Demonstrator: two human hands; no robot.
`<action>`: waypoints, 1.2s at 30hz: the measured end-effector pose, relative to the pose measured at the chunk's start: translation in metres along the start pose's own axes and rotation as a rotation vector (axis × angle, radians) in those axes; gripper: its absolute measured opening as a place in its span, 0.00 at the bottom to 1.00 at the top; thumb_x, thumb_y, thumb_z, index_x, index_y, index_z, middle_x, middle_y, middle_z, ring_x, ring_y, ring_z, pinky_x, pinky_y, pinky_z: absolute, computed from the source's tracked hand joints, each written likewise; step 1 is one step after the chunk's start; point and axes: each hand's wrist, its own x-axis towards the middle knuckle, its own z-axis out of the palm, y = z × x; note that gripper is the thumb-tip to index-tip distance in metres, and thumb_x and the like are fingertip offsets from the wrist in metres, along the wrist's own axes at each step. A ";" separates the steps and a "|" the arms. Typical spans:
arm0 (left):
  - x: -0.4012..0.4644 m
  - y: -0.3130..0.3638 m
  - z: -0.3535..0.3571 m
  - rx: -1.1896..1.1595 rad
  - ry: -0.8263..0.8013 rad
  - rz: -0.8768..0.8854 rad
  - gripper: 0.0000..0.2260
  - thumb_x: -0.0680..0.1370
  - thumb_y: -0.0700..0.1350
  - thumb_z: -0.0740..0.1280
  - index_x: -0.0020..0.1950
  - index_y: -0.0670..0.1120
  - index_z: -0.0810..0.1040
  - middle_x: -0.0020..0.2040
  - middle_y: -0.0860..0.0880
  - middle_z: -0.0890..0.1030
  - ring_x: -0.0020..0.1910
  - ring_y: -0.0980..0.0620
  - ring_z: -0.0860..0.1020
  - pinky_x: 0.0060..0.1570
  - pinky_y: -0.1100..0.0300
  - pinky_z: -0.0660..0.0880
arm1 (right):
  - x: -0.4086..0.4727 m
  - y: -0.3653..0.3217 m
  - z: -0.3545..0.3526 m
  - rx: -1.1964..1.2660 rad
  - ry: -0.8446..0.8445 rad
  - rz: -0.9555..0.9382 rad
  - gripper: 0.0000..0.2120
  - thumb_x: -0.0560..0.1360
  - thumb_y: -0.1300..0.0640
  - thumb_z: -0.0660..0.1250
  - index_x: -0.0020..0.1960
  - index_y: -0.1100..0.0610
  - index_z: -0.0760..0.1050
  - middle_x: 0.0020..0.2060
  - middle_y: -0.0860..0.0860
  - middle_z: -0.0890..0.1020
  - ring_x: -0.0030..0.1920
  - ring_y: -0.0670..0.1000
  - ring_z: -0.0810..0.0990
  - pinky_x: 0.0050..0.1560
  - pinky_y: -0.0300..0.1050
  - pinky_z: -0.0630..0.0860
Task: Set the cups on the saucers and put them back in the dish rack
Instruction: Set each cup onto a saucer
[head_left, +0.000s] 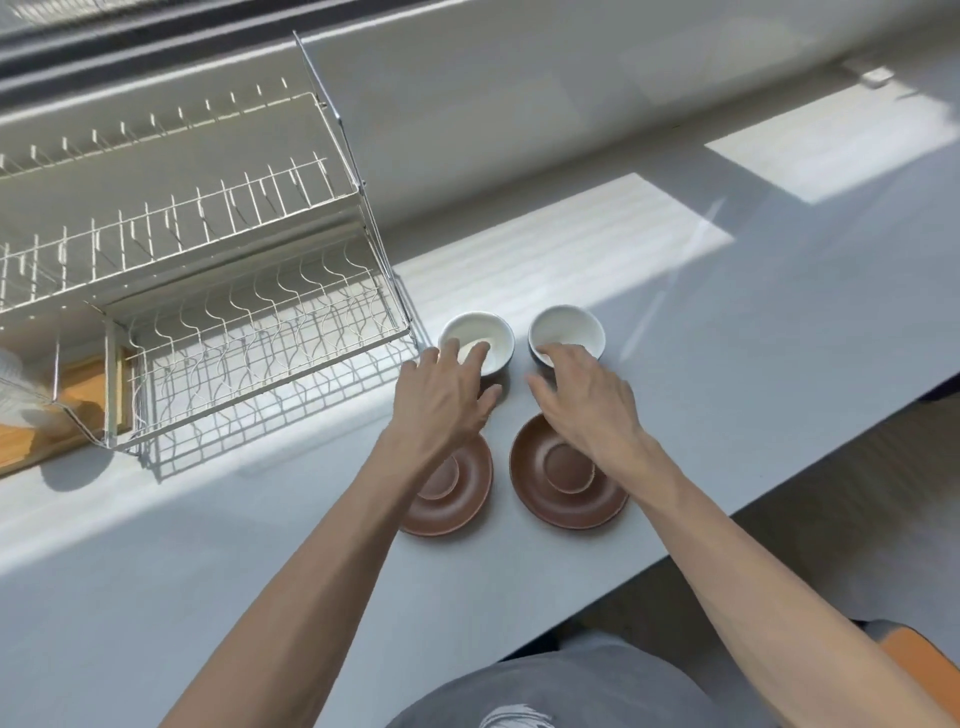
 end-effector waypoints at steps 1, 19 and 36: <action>0.006 0.007 0.003 -0.026 0.034 0.022 0.24 0.79 0.58 0.59 0.74 0.50 0.65 0.69 0.43 0.72 0.63 0.39 0.73 0.55 0.46 0.72 | 0.002 0.005 0.000 -0.005 0.036 0.000 0.21 0.81 0.47 0.59 0.71 0.52 0.69 0.68 0.53 0.74 0.65 0.58 0.75 0.56 0.55 0.75; 0.041 0.079 0.034 -1.051 -0.080 -0.247 0.23 0.82 0.55 0.59 0.76 0.52 0.62 0.68 0.60 0.71 0.64 0.65 0.73 0.64 0.65 0.65 | 0.046 0.060 0.015 0.338 0.056 0.238 0.28 0.81 0.45 0.59 0.77 0.53 0.60 0.77 0.53 0.61 0.76 0.55 0.62 0.70 0.52 0.65; 0.078 0.080 0.035 -1.761 -0.333 -0.720 0.14 0.84 0.58 0.53 0.46 0.56 0.74 0.44 0.57 0.79 0.55 0.49 0.80 0.64 0.48 0.75 | 0.078 0.066 0.010 0.943 -0.090 0.634 0.21 0.79 0.38 0.53 0.60 0.48 0.75 0.56 0.52 0.79 0.56 0.58 0.80 0.54 0.60 0.82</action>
